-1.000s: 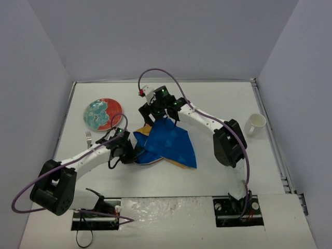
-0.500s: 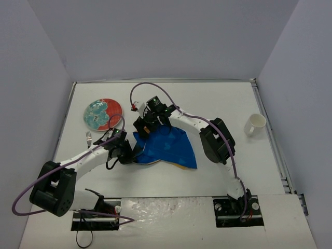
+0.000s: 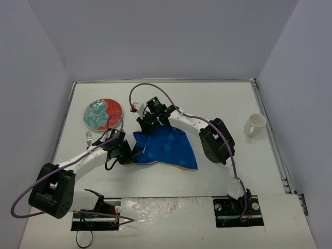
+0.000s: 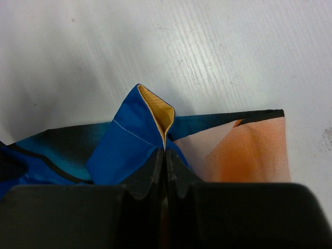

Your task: Set the dinner table for one person

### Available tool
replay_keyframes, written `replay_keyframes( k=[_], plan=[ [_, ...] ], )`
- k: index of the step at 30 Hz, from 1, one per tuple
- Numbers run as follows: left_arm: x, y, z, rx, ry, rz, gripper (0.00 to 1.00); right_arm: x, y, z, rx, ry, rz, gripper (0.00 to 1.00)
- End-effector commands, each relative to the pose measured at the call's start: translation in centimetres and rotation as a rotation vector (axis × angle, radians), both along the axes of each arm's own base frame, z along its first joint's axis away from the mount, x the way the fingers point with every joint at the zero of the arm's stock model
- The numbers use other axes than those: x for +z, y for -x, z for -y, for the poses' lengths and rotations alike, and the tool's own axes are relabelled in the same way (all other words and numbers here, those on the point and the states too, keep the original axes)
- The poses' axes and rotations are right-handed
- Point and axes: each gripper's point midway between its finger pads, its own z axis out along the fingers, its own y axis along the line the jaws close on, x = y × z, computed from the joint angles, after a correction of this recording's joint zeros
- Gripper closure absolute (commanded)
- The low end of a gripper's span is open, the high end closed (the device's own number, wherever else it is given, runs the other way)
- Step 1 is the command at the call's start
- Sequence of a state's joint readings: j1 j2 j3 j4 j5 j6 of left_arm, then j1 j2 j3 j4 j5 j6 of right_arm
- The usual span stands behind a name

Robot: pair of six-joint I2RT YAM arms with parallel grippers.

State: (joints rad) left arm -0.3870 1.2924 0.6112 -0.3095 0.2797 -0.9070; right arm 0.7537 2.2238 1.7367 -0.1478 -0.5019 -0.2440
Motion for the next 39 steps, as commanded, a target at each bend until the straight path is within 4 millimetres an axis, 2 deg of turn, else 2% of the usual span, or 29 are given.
replay_keyframes(
  k=[1,3,6,8,10,11,13,15,17,18,21,23,24,26,30,35,37,39],
  plan=[
    [1.5,-1.0,-0.3,0.010,0.008,0.064,1.00,0.4,-0.3,-0.3,0.014,0.010,0.026,1.00],
    [1.7,-0.9,-0.5,0.009,0.004,0.067,1.00,0.8,-1.0,0.3,-0.014,0.016,0.042,1.00],
    [2.5,-1.0,-0.9,-0.002,-0.009,0.087,1.00,3.3,-2.0,0.9,-0.057,-0.020,0.058,1.00],
    [4.2,-1.5,-2.0,-0.012,-0.055,0.131,1.00,8.6,-4.2,3.0,-0.148,-0.089,0.111,1.00],
    [5.5,-2.0,-3.0,-0.012,-0.094,0.168,1.00,12.3,-5.8,5.3,-0.240,-0.111,0.174,1.00],
    [6.2,-2.5,-3.7,-0.005,-0.120,0.191,1.00,15.0,-6.8,7.6,-0.313,-0.129,0.221,1.00],
    [8.4,-3.2,-5.2,-0.005,-0.167,0.238,1.00,18.2,-8.5,11.7,-0.484,-0.147,0.261,1.00],
    [10.0,-3.6,-6.8,0.002,-0.228,0.264,1.00,22.1,-8.9,16.2,-0.631,-0.186,0.314,1.00],
    [13.3,-4.9,-7.9,-0.003,-0.276,0.349,1.00,24.7,-9.5,21.2,-0.782,-0.198,0.364,1.00],
    [15.0,-5.4,-8.6,-0.001,-0.305,0.389,1.00,26.4,-9.0,23.3,-0.829,-0.213,0.400,1.00],
    [19.7,-6.6,-10.0,0.004,-0.375,0.508,1.00,30.7,-6.9,27.7,-0.939,-0.290,0.462,1.00],
    [23.4,-7.2,-10.5,0.016,-0.393,0.596,1.00,33.5,-5.0,29.6,-0.984,-0.341,0.512,1.00],
    [24.5,-7.3,-10.6,0.020,-0.397,0.623,1.00,33.7,-4.7,30.2,-1.003,-0.340,0.520,1.00],
    [27.0,-7.0,-11.0,0.021,-0.409,0.667,1.00,35.6,-2.5,32.0,-1.049,-0.365,0.555,1.00],
    [30.9,-6.2,-12.1,0.043,-0.455,0.761,1.00,37.5,-0.2,34.4,-1.096,-0.361,0.613,1.00],
    [35.9,-5.4,-14.2,0.105,-0.548,0.947,1.00,38.3,0.9,35.4,-1.109,-0.347,0.661,1.00],
    [38.6,-4.8,-14.1,0.106,-0.541,1.022,1.00,40.1,1.9,35.3,-1.093,-0.393,0.686,1.00],
    [40.1,-4.1,-14.3,0.113,-0.540,1.068,1.00,42.0,3.4,35.7,-1.091,-0.437,0.724,1.00]
  ],
)
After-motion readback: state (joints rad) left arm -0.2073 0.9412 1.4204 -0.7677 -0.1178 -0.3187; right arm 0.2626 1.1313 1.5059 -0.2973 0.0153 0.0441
